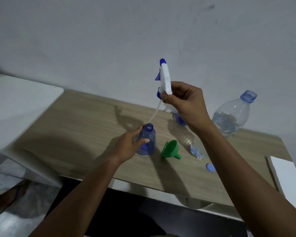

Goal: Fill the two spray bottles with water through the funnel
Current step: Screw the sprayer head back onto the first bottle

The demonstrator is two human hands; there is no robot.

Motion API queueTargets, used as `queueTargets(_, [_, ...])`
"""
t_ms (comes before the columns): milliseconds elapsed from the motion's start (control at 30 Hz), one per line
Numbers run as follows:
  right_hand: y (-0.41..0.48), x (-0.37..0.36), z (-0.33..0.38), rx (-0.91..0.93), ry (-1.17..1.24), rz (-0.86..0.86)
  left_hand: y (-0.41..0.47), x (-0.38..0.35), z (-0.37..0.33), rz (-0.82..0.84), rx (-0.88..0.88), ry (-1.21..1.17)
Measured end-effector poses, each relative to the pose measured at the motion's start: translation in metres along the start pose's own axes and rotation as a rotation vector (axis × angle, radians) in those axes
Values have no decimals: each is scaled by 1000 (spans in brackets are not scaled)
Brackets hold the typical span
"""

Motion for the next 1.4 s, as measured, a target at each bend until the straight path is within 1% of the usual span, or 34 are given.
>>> queueTargets(100, [-3,-3,4,21,-5,-10,1,0,2,13,1,25])
queueTargets(233, [0,0,16,59,3,-29,2,-1,4,14,3,-9])
queueTargets(333, [-1,-2,13,64,0,-16,1,-2,4,17,-7,-18])
queueTargets(567, [-12,-14,-38,-31,-38,2,2,-2,0,34,-31,-32])
queueTargets(833, [-33,-21,-105,-150,-109,45,0,-3,-2,59,5,-82])
queueTargets(1033, [-40,-27,-129,-210,-117,77,0,-4,3,91,24,-90])
queueTargets(1233, [-42,-24,-130,-212,-176,218,1,-2,-1,97,12,-66])
queueTargets(1400, [-42,-23,-126,-195,-162,257,1,-1,2,109,34,-69])
Point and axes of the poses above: each hand's wrist, its own y-axis towards the middle knuckle, its own x-axis out of the back of the hand, z = x × y, the point moved 6 cm from there along y, towards the middle knuckle, and after that the axes turned 3 degrees about x, right-handed, at the moved point
